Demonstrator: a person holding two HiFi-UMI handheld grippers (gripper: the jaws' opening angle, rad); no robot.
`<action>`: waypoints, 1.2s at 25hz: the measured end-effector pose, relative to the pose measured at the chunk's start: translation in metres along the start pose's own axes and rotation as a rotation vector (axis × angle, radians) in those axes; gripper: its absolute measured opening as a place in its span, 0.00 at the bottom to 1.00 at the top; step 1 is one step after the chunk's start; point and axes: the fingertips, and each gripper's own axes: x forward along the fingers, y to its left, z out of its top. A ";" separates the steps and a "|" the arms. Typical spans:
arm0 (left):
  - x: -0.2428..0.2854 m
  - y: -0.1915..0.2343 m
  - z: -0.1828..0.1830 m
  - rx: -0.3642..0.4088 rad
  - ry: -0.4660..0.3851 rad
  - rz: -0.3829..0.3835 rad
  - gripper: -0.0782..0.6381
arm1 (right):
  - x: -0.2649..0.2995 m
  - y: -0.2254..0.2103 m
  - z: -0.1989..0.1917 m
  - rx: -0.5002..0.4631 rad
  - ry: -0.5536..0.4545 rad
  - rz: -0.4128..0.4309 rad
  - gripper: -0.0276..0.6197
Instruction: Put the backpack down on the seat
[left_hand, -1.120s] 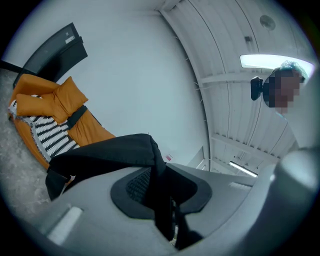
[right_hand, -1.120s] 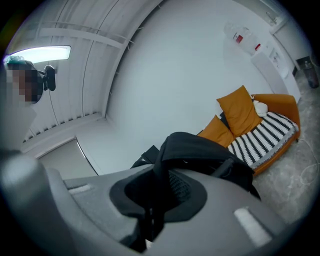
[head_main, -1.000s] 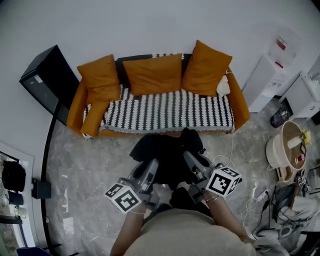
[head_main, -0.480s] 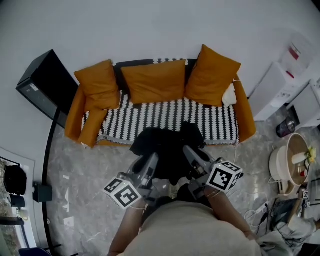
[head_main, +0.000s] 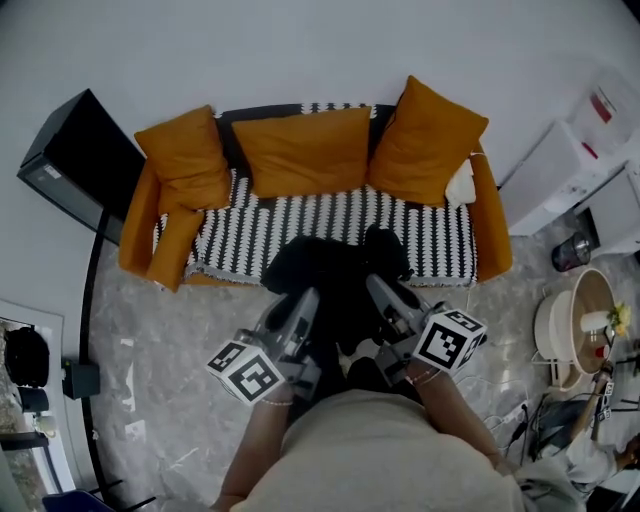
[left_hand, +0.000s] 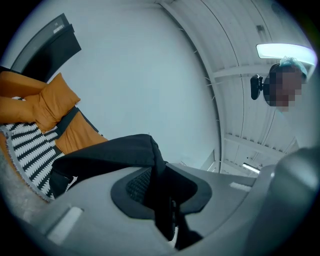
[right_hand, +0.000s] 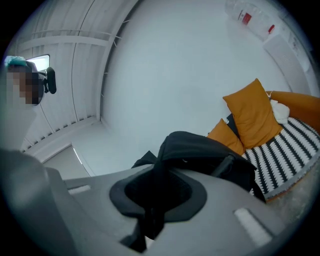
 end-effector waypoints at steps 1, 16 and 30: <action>0.002 0.005 0.002 -0.005 -0.002 0.005 0.20 | 0.004 -0.002 0.001 0.006 0.005 0.000 0.10; 0.101 0.119 0.097 -0.042 0.011 -0.007 0.20 | 0.149 -0.055 0.063 0.042 -0.020 -0.039 0.10; 0.179 0.216 0.170 -0.072 0.060 -0.010 0.20 | 0.264 -0.094 0.109 0.053 -0.051 -0.101 0.10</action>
